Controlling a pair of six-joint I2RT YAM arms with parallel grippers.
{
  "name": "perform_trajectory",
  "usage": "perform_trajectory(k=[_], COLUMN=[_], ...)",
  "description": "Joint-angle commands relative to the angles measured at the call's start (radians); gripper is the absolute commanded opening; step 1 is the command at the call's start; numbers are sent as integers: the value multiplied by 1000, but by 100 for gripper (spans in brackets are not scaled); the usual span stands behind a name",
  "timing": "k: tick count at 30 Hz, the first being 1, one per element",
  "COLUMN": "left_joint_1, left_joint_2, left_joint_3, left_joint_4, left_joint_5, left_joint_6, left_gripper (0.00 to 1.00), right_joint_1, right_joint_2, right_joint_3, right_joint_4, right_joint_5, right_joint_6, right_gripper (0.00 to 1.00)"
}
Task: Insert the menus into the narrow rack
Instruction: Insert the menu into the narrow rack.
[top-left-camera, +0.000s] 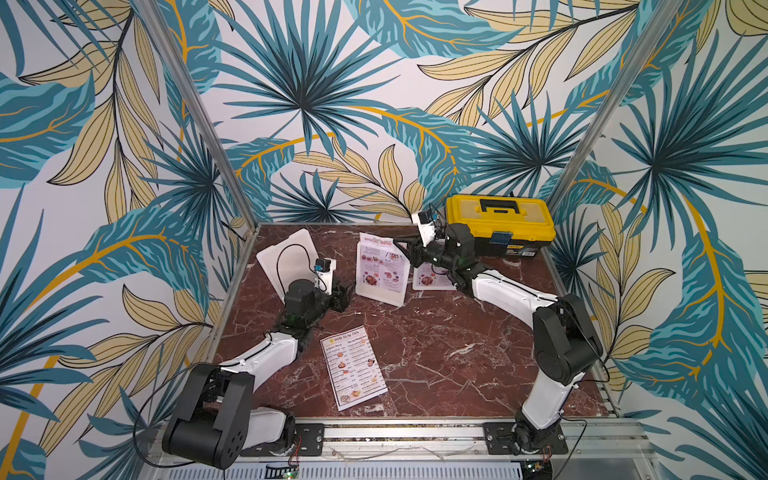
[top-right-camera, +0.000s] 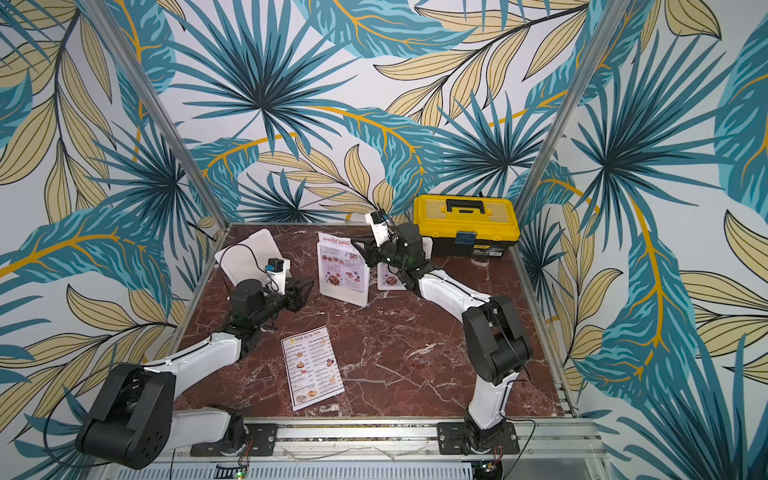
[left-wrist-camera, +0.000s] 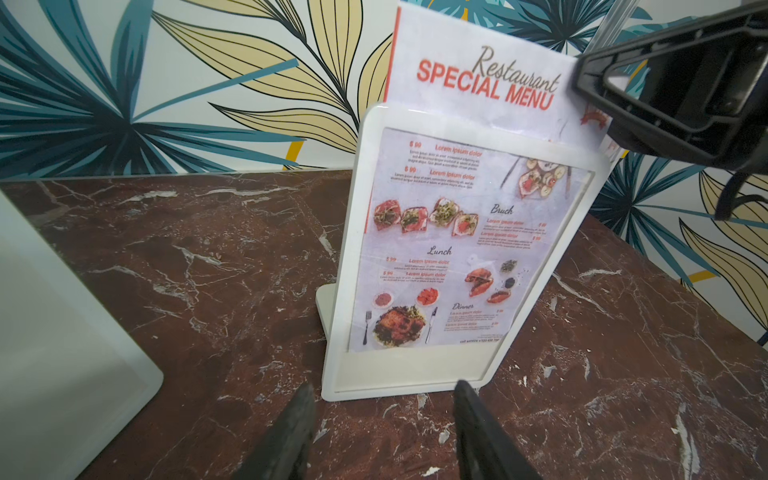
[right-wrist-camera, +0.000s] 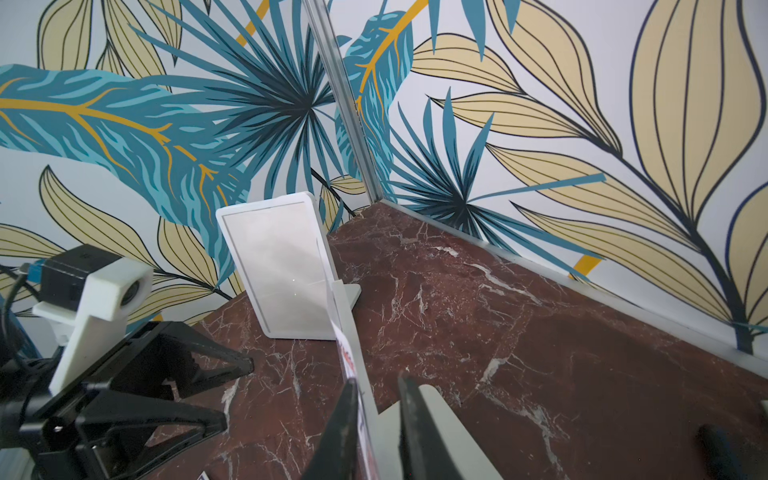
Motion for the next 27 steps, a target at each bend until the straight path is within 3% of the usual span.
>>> perform_trajectory(k=[1, 9, 19, 27], left_joint_1=[-4, -4, -5, -6], left_joint_2=[-6, -7, -7, -7], left_joint_3=[-7, -7, -7, -7], left_joint_4=[19, 19, 19, 19], left_joint_5=[-8, -6, -8, -8], left_joint_6=[14, 14, 15, 17], left_gripper=[54, 54, 54, 54], right_joint_1=[2, 2, 4, 3], right_joint_2=[-21, 10, -14, -52], right_joint_3=[12, -16, -90, -54], right_joint_4=[-11, 26, 92, 23], right_joint_5=[-2, -14, -8, 51], right_joint_6=[-8, 6, 21, 13], right_gripper=[10, 3, 5, 36])
